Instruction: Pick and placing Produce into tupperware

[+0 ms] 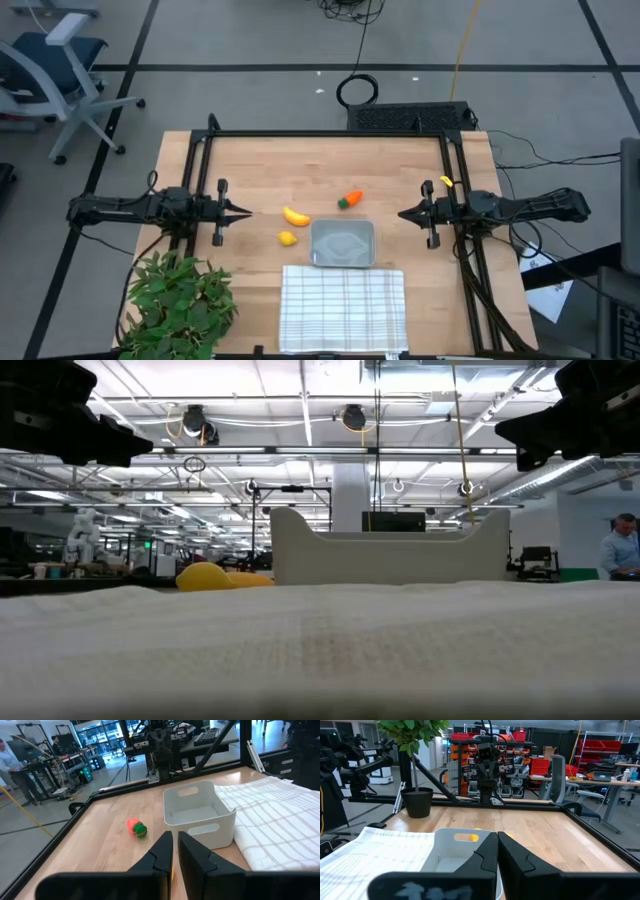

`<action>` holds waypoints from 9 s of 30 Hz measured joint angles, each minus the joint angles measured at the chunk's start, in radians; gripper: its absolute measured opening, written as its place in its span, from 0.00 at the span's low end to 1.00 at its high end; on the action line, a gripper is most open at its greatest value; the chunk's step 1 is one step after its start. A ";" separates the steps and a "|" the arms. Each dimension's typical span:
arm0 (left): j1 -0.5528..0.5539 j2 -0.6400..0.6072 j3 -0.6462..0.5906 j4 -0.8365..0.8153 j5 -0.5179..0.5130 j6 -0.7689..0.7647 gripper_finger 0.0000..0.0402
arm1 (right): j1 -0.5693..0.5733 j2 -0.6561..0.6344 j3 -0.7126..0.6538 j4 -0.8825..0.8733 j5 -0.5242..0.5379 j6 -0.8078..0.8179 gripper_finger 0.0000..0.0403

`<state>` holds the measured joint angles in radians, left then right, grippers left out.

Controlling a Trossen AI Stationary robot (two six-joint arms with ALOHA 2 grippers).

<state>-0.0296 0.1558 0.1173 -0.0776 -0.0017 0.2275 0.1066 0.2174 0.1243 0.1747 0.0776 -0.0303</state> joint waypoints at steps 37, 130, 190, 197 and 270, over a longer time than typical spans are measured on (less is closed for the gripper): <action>0.000 0.000 0.000 0.000 0.000 0.000 0.08 | 0.000 0.000 0.000 0.000 0.000 0.000 0.00; 0.075 0.800 0.464 0.093 -0.178 -0.241 0.01 | 0.000 0.001 0.000 -0.022 0.000 -0.016 0.00; 0.271 1.408 1.178 -0.751 0.139 -0.044 0.01 | 0.000 0.001 0.000 -0.021 0.000 -0.087 0.00; 0.267 1.475 1.178 -0.794 0.132 0.000 0.00 | 0.000 0.001 0.000 -0.023 0.000 -0.087 0.00; 0.190 1.510 1.121 -0.674 0.077 -0.001 0.71 | 0.000 0.001 0.000 -0.023 0.001 -0.060 0.00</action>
<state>0.1608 1.6657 1.2382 -0.7521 0.0750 0.2268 0.1064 0.2182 0.1244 0.1518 0.0784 -0.0902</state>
